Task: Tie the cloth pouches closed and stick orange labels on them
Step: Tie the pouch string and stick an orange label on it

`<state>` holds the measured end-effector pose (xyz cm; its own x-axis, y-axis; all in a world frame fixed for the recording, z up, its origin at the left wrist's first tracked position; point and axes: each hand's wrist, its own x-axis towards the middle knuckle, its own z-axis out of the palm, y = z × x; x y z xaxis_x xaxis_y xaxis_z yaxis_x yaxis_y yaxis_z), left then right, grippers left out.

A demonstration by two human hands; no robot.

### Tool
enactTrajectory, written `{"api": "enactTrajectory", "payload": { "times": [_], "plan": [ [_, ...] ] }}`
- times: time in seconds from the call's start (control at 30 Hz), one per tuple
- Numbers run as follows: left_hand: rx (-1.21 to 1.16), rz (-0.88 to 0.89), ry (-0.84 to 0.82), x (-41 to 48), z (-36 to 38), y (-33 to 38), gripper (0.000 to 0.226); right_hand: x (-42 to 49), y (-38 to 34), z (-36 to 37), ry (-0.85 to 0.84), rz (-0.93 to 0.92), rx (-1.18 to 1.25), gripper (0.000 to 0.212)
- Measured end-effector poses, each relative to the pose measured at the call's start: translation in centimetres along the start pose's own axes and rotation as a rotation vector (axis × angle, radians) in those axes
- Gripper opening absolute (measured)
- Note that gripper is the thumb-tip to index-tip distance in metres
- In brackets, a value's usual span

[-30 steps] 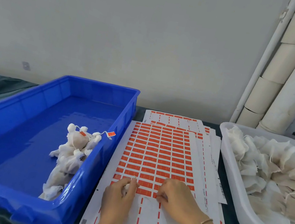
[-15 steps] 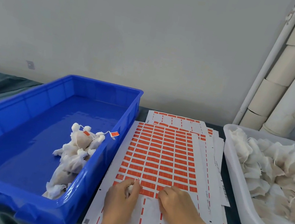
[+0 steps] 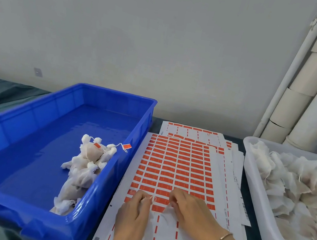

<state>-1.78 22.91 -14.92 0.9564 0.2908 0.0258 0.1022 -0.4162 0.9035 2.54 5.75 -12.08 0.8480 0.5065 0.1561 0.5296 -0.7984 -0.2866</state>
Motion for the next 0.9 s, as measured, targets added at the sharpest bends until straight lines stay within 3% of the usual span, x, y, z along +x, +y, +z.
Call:
{"api": "enactTrajectory", "payload": {
  "times": [0.13,0.43,0.77,0.9],
  "plan": [
    [0.027,-0.028,0.008,0.2,0.1,0.0,0.015,0.4,-0.1,0.3,0.056,0.051,0.169,0.009],
    [-0.129,-0.005,-0.047,-0.2,-0.8,0.9,0.008,0.0,-0.1,-2.2,0.408,0.17,0.424,0.019],
    [-0.177,0.281,-0.095,-1.8,-4.1,7.0,0.007,-1.9,0.1,-8.8,0.579,0.248,0.525,0.018],
    [-0.257,0.37,-0.171,-2.9,-6.0,10.2,0.016,-2.3,-1.3,-11.9,0.555,0.189,0.612,0.018]
  ]
}}
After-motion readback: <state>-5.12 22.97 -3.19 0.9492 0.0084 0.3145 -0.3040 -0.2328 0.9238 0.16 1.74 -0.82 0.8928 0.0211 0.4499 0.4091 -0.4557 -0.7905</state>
